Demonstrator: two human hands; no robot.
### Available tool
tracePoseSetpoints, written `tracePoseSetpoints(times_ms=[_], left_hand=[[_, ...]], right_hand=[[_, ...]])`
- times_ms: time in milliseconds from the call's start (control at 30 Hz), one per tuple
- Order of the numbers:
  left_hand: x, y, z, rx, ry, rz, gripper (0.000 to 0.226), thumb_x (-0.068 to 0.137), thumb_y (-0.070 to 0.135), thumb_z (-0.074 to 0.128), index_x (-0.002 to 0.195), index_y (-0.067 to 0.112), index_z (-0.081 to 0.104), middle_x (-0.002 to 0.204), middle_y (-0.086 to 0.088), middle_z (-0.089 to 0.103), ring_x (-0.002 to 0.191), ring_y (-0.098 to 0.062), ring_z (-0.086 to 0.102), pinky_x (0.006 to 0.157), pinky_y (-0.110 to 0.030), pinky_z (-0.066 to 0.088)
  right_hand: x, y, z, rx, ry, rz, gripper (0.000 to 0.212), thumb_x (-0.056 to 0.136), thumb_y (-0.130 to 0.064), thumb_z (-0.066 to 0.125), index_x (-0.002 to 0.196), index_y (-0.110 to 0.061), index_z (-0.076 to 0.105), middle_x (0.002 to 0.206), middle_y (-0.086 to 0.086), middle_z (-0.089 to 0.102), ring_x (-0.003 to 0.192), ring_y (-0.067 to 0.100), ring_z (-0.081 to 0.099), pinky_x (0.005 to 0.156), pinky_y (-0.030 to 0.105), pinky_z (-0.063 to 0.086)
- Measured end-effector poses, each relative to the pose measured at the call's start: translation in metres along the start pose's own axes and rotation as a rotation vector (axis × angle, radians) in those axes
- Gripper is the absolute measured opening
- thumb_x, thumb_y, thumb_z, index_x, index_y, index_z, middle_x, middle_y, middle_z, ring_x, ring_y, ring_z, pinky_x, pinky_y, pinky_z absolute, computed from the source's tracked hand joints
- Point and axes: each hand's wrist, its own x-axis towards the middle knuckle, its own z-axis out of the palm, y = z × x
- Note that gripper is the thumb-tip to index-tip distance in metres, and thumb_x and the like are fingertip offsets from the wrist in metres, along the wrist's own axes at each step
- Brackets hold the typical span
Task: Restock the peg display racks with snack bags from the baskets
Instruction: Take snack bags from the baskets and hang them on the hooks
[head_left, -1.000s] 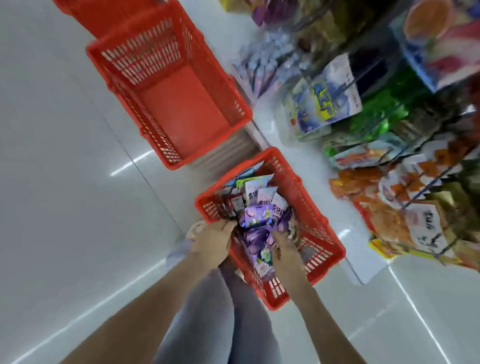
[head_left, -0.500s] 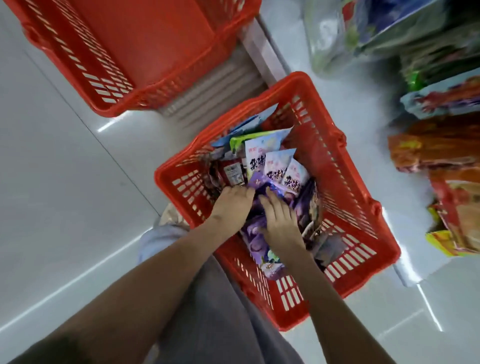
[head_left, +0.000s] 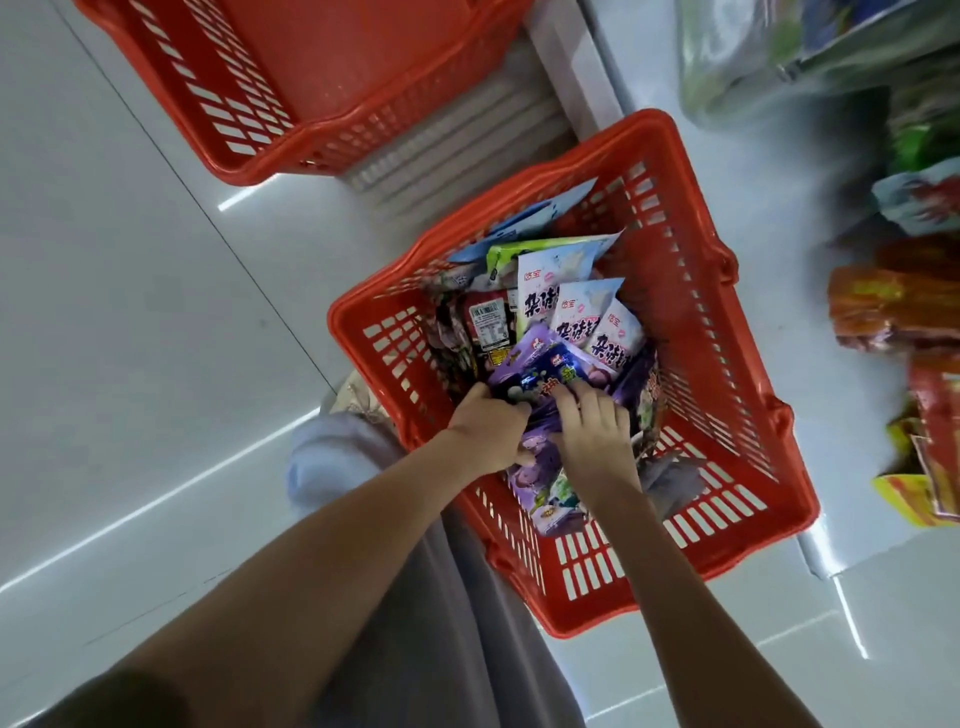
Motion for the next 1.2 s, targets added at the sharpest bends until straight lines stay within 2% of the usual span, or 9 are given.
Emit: tracePoseSetpoints(times_ms=[167, 233, 333, 433, 633, 800, 967, 1067, 1200], left_hand=[[0.009, 0.014, 0.008, 0.018, 0.086, -0.08, 0.023, 0.098, 0.022, 0.046, 0.117, 0.019, 0.057, 0.108, 0.0, 0.065, 0.103, -0.021, 0.058, 0.097, -0.033, 0.028], [-0.002, 0.021, 0.003, -0.012, 0.123, -0.053, 0.024, 0.097, 0.017, 0.045, 0.116, 0.02, 0.059, 0.107, -0.001, 0.066, 0.103, -0.022, 0.058, 0.097, -0.032, 0.029], [-0.036, 0.031, -0.02, 0.012, 0.219, -0.03, 0.022, 0.095, 0.014, 0.045, 0.11, 0.017, 0.06, 0.102, -0.002, 0.067, 0.098, -0.023, 0.06, 0.09, -0.031, 0.033], [-0.082, 0.036, -0.064, -0.037, 0.321, 0.009, 0.021, 0.097, 0.017, 0.047, 0.112, 0.012, 0.06, 0.104, -0.006, 0.065, 0.095, -0.025, 0.061, 0.085, -0.034, 0.042], [-0.202, 0.045, -0.202, -0.508, 0.405, 0.16, 0.027, 0.09, 0.025, 0.064, 0.114, 0.013, 0.068, 0.104, -0.013, 0.061, 0.102, -0.028, 0.057, 0.089, -0.037, 0.044], [-0.339, 0.065, -0.298, -0.742, 0.528, 0.232, 0.056, 0.076, 0.045, 0.073, 0.119, 0.011, 0.064, 0.111, -0.005, 0.067, 0.103, -0.018, 0.062, 0.093, -0.037, 0.048], [-0.468, 0.1, -0.381, -0.877, 0.832, 0.213, 0.027, 0.087, 0.034, 0.068, 0.099, 0.009, 0.069, 0.08, 0.0, 0.064, 0.074, -0.014, 0.056, 0.068, -0.029, 0.043], [-0.527, 0.124, -0.412, -1.059, 0.958, 0.233, 0.059, 0.076, 0.057, 0.07, 0.092, 0.001, 0.065, 0.075, -0.001, 0.062, 0.069, -0.011, 0.055, 0.067, -0.033, 0.049], [-0.591, 0.166, -0.439, -1.211, 0.991, 0.336, 0.022, 0.083, 0.033, 0.072, 0.089, 0.012, 0.068, 0.078, 0.002, 0.066, 0.07, -0.005, 0.06, 0.058, -0.02, 0.051]], right_hand=[[0.008, 0.001, 0.01, -0.064, -0.012, 0.009, 0.052, 0.056, -0.015, 0.088, 0.102, -0.012, 0.063, 0.117, 0.012, 0.057, 0.112, 0.029, 0.048, 0.091, 0.047, 0.033], [0.006, 0.006, 0.003, -0.033, -0.008, -0.006, 0.038, 0.053, -0.009, 0.088, 0.082, -0.011, 0.065, 0.093, 0.007, 0.065, 0.098, 0.026, 0.057, 0.094, 0.046, 0.03], [-0.005, 0.008, -0.036, 0.043, 0.005, 0.001, 0.029, 0.059, -0.007, 0.085, 0.073, -0.011, 0.06, 0.066, 0.003, 0.059, 0.067, 0.025, 0.059, 0.084, 0.038, 0.037], [-0.017, 0.002, -0.101, 0.172, 0.117, 0.002, 0.009, 0.08, -0.011, 0.062, 0.077, -0.003, 0.061, 0.07, 0.009, 0.062, 0.071, 0.03, 0.061, 0.071, 0.037, 0.051], [-0.026, -0.017, -0.293, 0.465, 0.191, 0.232, 0.034, 0.089, -0.028, 0.043, 0.084, 0.0, 0.061, 0.079, 0.014, 0.063, 0.082, 0.028, 0.054, 0.073, 0.031, 0.041], [-0.029, -0.039, -0.485, 0.612, 0.293, 0.183, 0.004, 0.081, -0.001, 0.064, 0.084, 0.002, 0.062, 0.076, 0.012, 0.057, 0.078, 0.026, 0.049, 0.064, 0.016, 0.028], [-0.051, -0.075, -0.641, 0.972, 0.442, 0.229, 0.026, 0.087, -0.01, 0.068, 0.108, -0.019, 0.056, 0.097, -0.014, 0.053, 0.085, 0.007, 0.055, 0.072, 0.008, 0.04], [-0.071, -0.091, -0.701, 1.237, 0.534, 0.224, 0.051, 0.086, -0.007, 0.069, 0.126, -0.02, 0.039, 0.111, -0.015, 0.046, 0.09, -0.019, 0.051, 0.072, 0.007, 0.045], [-0.101, -0.101, -0.757, 1.222, 0.623, 0.132, 0.04, 0.085, -0.012, 0.07, 0.108, -0.021, 0.039, 0.101, -0.012, 0.049, 0.082, -0.017, 0.051, 0.072, 0.009, 0.042]])
